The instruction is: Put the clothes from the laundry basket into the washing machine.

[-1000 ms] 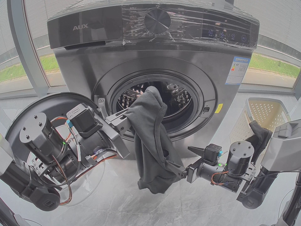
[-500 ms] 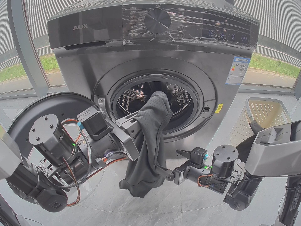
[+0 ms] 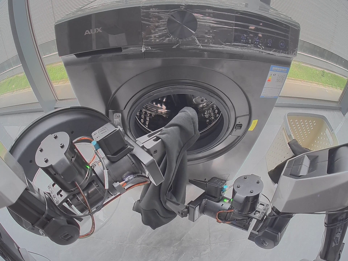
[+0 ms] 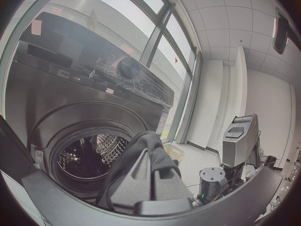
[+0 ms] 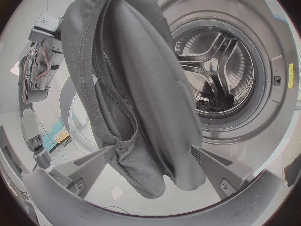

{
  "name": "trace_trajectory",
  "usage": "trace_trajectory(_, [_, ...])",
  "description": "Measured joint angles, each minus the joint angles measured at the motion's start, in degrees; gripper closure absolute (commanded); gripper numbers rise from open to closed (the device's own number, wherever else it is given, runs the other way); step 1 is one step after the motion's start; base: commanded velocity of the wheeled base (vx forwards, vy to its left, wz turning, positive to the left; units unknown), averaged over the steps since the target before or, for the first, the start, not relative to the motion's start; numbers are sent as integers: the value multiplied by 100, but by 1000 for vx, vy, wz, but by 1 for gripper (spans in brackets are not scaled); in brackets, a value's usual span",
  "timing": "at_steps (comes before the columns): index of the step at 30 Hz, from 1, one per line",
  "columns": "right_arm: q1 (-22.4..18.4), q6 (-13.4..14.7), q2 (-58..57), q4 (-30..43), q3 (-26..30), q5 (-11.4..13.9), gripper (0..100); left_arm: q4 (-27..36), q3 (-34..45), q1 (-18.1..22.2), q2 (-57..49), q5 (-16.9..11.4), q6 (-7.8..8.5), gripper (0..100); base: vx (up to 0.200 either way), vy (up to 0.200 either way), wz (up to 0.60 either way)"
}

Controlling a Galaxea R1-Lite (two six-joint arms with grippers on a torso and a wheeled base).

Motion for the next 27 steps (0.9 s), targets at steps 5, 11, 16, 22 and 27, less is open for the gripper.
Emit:
trace_trajectory(5, [-13,-9,107,0,-176,-30,0,-2,-7,-6,-37,-13,0,100,0,0,0])
trace_trajectory(11, [-145,-22,269,2,-499,-69,0,0,0,-24,-124,-24,-30,100,0,0,0])
trace_trajectory(16, [-283,-29,418,0,-780,-230,0,4,11,-91,-249,-27,-62,100,0,0,0])
trace_trajectory(22, [-302,-24,501,2,-937,-313,100,0,37,-173,-341,-27,-244,100,0,0,0])
trace_trajectory(27, [-245,-20,516,0,-968,-316,100,0,55,-193,-364,-24,-271,100,0,0,0])
